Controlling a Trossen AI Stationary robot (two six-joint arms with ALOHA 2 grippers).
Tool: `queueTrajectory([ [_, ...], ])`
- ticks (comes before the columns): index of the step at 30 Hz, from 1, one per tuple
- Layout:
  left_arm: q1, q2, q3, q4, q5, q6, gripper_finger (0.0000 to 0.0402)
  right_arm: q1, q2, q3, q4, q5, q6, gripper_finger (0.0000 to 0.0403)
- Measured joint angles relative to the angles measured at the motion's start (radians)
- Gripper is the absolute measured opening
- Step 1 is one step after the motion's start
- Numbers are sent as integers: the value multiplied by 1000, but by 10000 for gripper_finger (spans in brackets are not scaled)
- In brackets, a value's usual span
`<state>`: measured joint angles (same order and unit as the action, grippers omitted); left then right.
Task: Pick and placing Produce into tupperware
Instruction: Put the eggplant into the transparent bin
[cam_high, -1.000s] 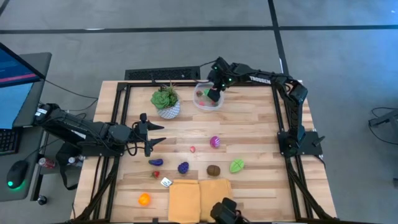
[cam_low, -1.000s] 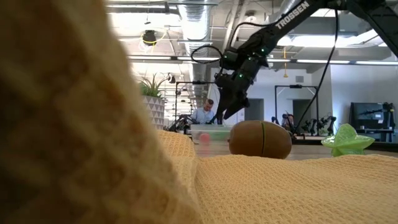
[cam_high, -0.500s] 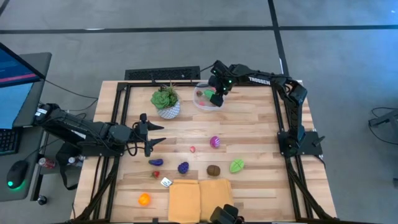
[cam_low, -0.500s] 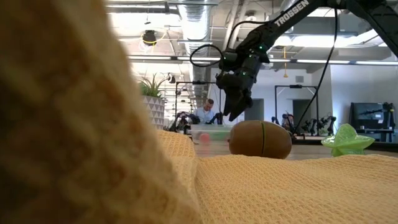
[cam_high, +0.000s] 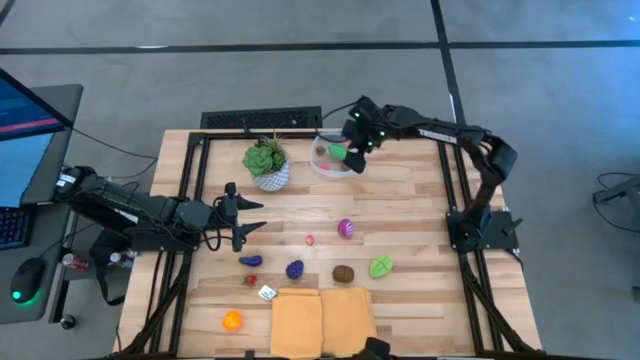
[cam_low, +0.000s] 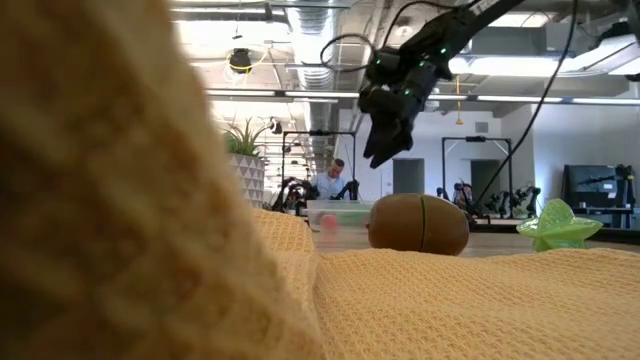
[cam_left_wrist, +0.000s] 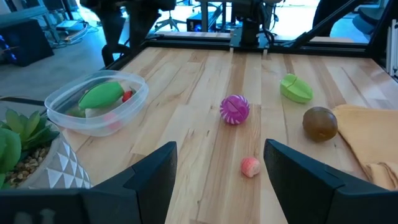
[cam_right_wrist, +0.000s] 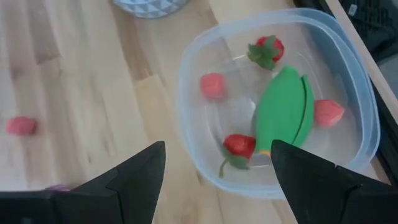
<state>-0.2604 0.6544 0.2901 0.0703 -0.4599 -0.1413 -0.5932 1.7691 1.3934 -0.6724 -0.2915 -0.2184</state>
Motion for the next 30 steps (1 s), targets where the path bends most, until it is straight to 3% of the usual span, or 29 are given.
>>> queueTrajectory([
  [18, 0, 0, 0, 3, -21, -6, 233, 13, -486, -613, 419, 5, 93, 315],
  [26, 0, 0, 0, 15, -22, -10, 233, 65, -605, -838, 593, 7, 169, 315],
  [30, 0, 0, 0, 15, 54, -9, 233, 118, -637, -914, 692, 8, 177, 315],
])
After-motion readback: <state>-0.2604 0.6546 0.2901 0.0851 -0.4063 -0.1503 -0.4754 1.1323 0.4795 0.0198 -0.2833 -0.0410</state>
